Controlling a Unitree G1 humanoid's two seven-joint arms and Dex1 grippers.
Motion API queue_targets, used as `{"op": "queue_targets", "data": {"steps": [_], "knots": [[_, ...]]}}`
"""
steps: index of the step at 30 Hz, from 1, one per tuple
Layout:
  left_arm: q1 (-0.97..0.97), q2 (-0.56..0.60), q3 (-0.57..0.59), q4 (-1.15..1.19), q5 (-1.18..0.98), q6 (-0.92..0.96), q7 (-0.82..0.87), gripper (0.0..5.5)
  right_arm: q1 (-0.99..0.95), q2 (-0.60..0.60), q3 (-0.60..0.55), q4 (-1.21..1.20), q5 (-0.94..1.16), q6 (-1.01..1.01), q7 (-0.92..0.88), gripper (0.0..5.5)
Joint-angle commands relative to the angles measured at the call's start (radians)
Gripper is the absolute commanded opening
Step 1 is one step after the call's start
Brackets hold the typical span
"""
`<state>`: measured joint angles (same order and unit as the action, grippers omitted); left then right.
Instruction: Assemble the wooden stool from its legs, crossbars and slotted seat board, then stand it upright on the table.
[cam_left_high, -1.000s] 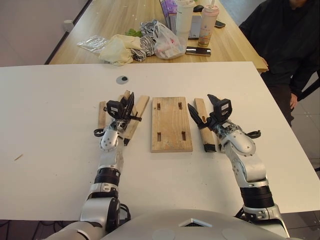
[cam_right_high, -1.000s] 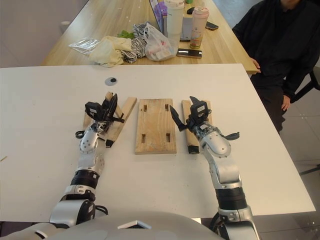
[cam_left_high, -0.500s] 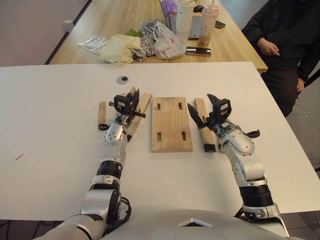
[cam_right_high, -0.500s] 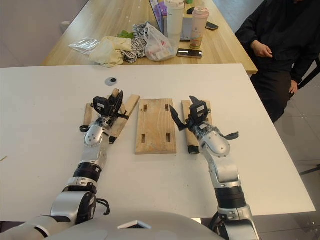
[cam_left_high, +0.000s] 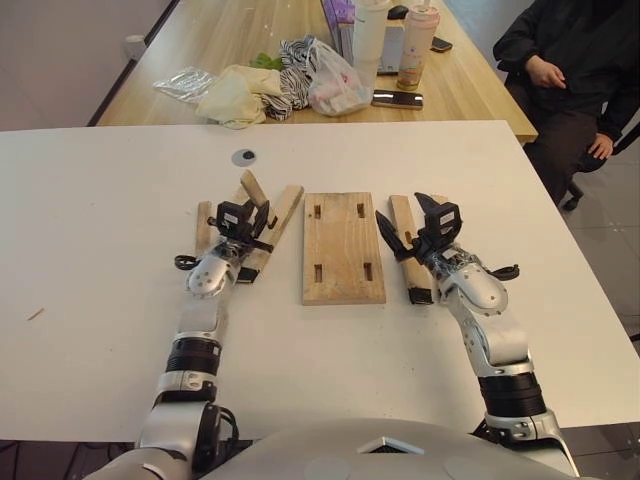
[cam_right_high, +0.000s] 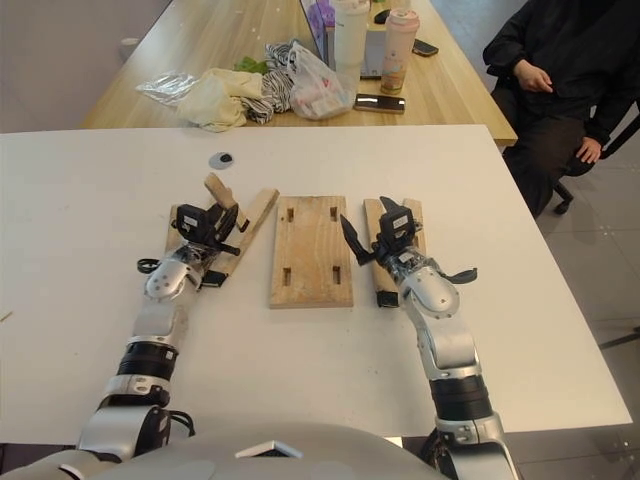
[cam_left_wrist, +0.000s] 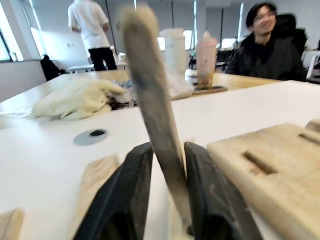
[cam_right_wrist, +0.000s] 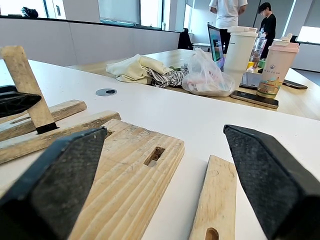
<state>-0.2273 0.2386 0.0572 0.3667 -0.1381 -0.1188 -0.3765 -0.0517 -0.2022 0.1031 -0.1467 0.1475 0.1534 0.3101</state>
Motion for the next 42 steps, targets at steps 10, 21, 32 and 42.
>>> {"op": "queue_targets", "data": {"steps": [10,21,32,42], "knots": [[0.008,0.128,-0.053,-0.319,-0.012,0.661,-0.053,3.03,-0.013,0.008,0.016,0.032,-0.029,-0.030,0.001,4.30],[0.028,0.166,-0.118,-0.370,0.010,0.836,-0.079,3.22,0.003,0.010,0.022,0.025,-0.037,-0.021,-0.008,4.30],[0.038,0.169,-0.133,-0.378,0.016,0.848,-0.080,2.04,-0.006,0.009,0.018,0.026,-0.033,-0.012,-0.009,4.30],[-0.093,-0.045,0.136,-0.356,-0.306,0.761,-0.090,2.02,-0.059,-0.014,-0.024,0.043,0.027,0.004,0.034,4.30]]}}
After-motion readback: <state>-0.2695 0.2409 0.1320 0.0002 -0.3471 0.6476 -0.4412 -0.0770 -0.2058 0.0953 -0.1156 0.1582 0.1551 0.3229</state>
